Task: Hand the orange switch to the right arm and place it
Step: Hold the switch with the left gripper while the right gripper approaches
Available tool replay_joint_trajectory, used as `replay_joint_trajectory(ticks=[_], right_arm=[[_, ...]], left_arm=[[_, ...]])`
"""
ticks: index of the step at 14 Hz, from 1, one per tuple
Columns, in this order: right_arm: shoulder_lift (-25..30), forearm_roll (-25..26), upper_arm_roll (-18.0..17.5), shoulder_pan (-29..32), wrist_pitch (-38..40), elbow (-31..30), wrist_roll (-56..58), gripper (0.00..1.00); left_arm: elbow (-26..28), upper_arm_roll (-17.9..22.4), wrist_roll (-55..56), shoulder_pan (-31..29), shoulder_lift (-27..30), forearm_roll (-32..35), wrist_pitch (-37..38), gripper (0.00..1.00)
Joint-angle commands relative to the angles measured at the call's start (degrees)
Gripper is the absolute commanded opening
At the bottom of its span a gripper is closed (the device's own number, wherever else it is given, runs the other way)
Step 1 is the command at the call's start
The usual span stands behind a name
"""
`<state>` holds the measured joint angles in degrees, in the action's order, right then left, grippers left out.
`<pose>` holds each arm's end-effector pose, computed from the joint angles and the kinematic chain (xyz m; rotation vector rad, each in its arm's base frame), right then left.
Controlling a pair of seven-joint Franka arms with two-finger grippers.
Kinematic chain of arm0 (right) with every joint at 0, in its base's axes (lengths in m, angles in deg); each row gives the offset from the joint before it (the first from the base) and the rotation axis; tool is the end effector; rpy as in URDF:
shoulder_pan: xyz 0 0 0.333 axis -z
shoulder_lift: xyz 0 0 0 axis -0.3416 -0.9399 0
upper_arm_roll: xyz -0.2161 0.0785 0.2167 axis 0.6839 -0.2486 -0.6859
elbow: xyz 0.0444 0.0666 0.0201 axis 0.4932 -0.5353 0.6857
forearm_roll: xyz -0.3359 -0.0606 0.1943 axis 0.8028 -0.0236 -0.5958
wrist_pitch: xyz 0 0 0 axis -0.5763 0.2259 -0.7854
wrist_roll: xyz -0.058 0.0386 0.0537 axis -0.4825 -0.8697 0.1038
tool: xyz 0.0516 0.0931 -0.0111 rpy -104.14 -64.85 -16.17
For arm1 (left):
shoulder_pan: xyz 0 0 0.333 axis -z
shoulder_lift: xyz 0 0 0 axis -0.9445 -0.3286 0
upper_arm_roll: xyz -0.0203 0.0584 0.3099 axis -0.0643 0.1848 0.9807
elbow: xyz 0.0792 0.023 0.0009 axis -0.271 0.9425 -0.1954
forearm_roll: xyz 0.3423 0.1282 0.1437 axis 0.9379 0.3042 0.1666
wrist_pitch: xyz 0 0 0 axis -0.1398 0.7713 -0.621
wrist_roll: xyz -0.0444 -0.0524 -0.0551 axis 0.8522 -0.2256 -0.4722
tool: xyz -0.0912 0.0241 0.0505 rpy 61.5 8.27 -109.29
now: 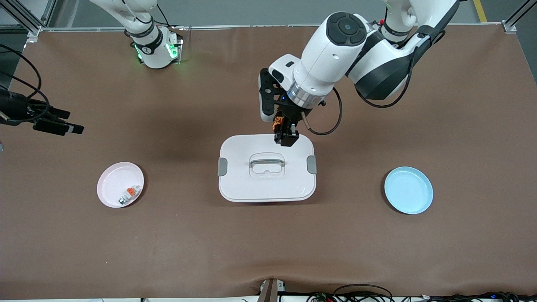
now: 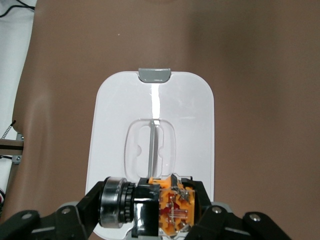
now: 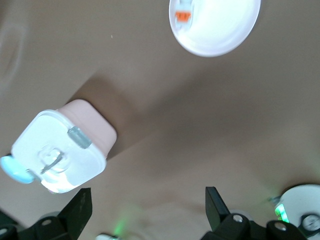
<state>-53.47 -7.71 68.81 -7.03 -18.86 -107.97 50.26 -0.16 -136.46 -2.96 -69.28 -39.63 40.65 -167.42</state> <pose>0.5683 -0.0606 0.5426 -2.5209 0.8759 0.4517 0.5329 -0.4501 0.5272 2.1246 -2.0205 0.4608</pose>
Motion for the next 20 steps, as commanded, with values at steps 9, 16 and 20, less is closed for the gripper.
replay_joint_trajectory(ticks=[9, 16, 20], right_arm=[[4.8, -8.0, -1.2, -8.9, -8.2, -5.5, -18.9, 1.00], [4.8, -8.0, -1.3, -17.1, -12.7, -5.0, -19.1, 1.00], [4.6, -8.0, -1.3, -22.3, -17.5, -3.7, -12.2, 1.00]], left_arm=[[-1.0, -0.6, 0.3, -0.2, -0.7, -0.5, -2.0, 0.00], [-0.9, -0.6, 0.5, 0.0, -0.7, -0.5, -2.0, 0.00], [-0.9, -0.6, 0.4, 0.0, -0.7, -0.4, -2.0, 0.00]])
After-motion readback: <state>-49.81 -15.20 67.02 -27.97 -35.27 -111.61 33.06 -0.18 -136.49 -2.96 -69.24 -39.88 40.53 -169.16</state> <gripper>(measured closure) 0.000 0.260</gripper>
